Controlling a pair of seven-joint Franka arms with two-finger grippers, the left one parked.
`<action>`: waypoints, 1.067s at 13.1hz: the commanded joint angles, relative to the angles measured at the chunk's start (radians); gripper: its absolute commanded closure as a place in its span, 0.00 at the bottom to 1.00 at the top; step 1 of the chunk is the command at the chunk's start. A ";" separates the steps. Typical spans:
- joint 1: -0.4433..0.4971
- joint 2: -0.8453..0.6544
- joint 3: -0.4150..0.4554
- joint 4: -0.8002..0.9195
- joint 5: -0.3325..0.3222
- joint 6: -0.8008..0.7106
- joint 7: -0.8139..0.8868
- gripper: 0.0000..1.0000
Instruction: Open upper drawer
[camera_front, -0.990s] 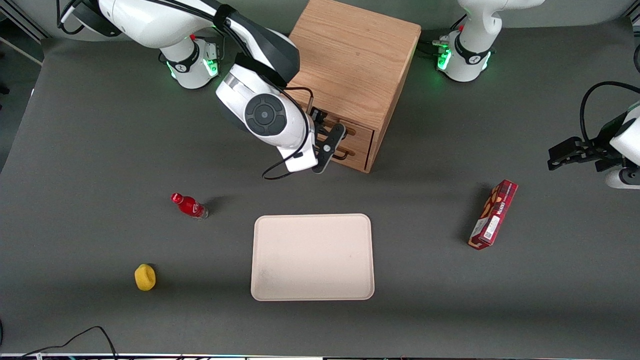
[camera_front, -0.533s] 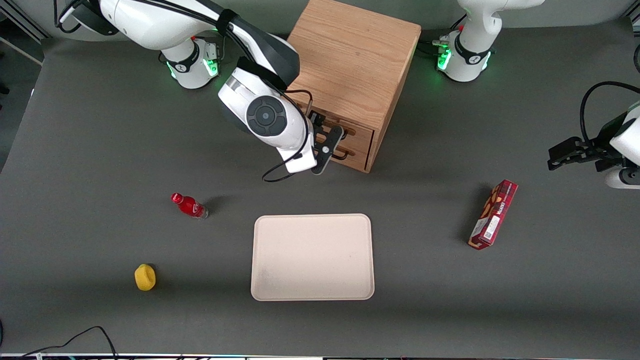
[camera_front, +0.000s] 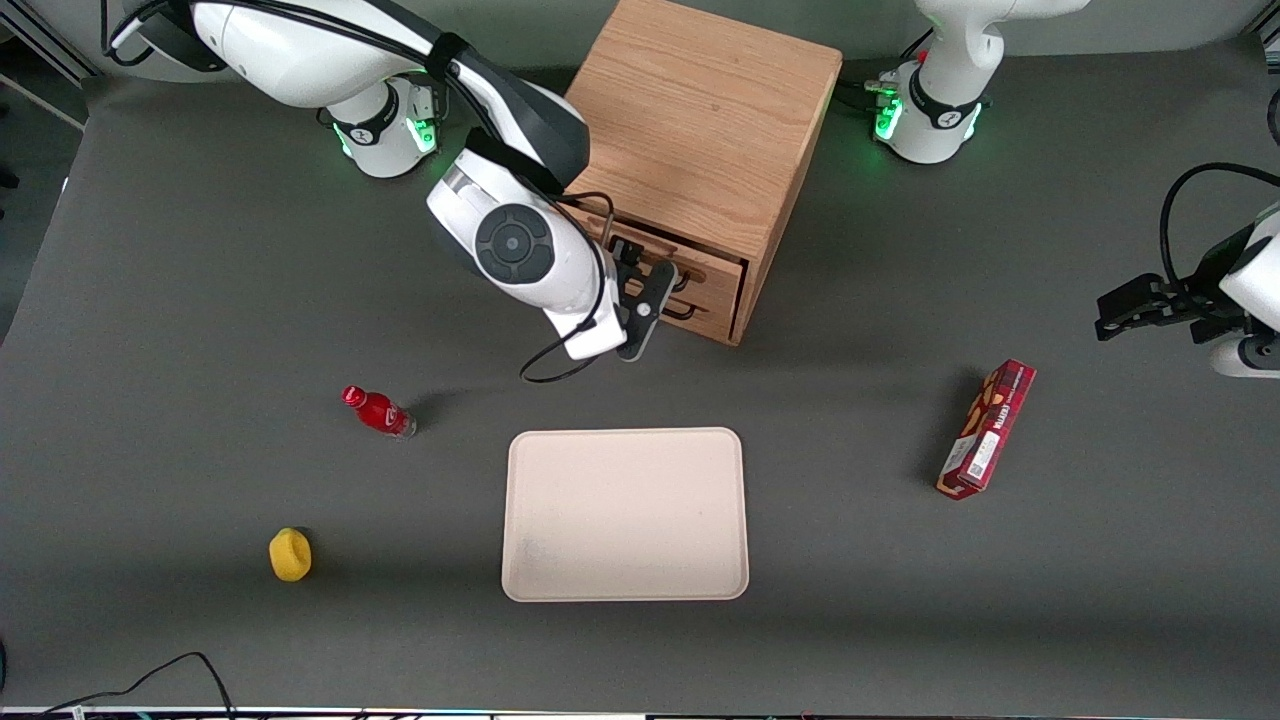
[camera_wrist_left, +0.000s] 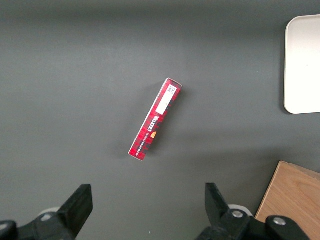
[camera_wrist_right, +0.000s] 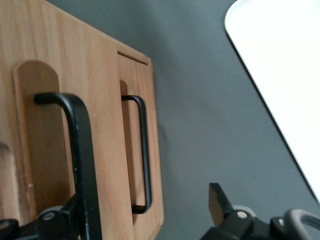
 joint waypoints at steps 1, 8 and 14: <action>-0.008 -0.025 -0.026 -0.024 -0.015 0.021 -0.040 0.00; -0.008 -0.022 -0.103 0.009 0.041 0.021 -0.094 0.00; -0.008 -0.020 -0.147 0.028 0.049 0.025 -0.104 0.00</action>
